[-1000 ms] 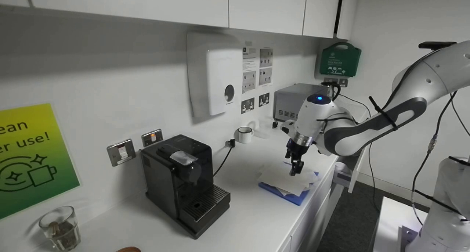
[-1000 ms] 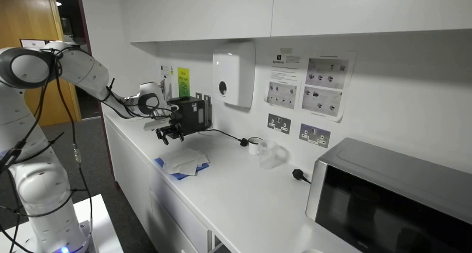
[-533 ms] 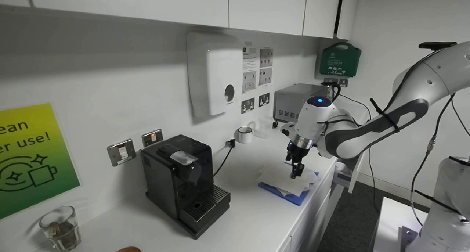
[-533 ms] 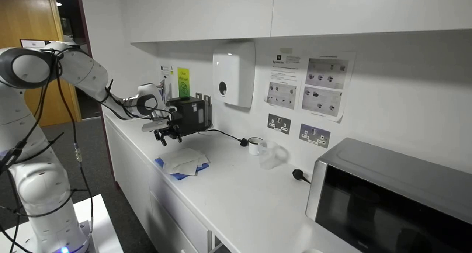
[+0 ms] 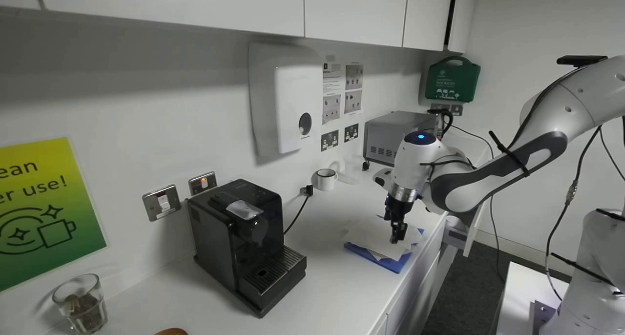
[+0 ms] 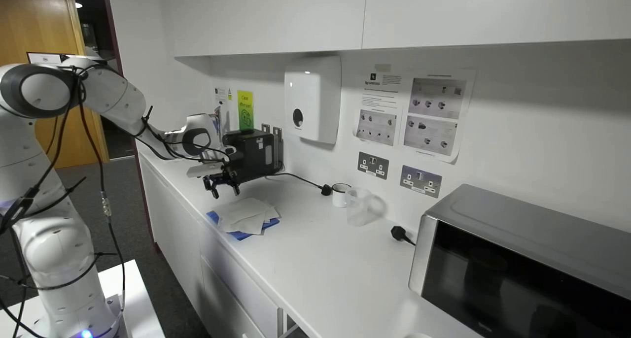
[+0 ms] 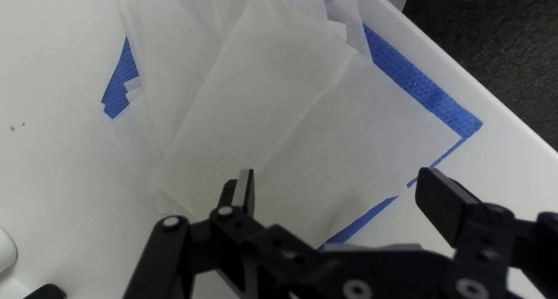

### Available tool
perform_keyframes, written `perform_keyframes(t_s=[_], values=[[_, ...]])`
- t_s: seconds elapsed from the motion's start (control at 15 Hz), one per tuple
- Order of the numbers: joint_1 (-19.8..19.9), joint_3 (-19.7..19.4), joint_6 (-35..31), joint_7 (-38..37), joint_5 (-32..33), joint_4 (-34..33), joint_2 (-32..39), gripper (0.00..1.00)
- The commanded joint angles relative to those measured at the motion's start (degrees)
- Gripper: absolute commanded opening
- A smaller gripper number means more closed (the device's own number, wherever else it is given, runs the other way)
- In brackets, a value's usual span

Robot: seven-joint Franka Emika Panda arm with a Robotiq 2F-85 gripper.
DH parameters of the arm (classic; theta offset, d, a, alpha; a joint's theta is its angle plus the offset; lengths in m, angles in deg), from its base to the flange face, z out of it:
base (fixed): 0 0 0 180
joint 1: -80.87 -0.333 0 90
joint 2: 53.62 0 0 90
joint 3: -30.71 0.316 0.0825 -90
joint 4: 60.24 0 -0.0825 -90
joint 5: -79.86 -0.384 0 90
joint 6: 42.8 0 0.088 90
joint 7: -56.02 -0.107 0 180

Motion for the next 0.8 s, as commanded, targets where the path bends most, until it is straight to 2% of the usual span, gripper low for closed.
perform_keyframes(t_s=[0.0,0.33,0.73], values=[[-0.7,-0.9,2.1,2.4,-4.4,0.3,0.5,1.00],[-1.1,-1.3,2.1,5.7,-9.5,2.3,1.2,1.00],[-1.2,-1.0,3.7,12.0,-6.7,6.1,0.6,1.00]])
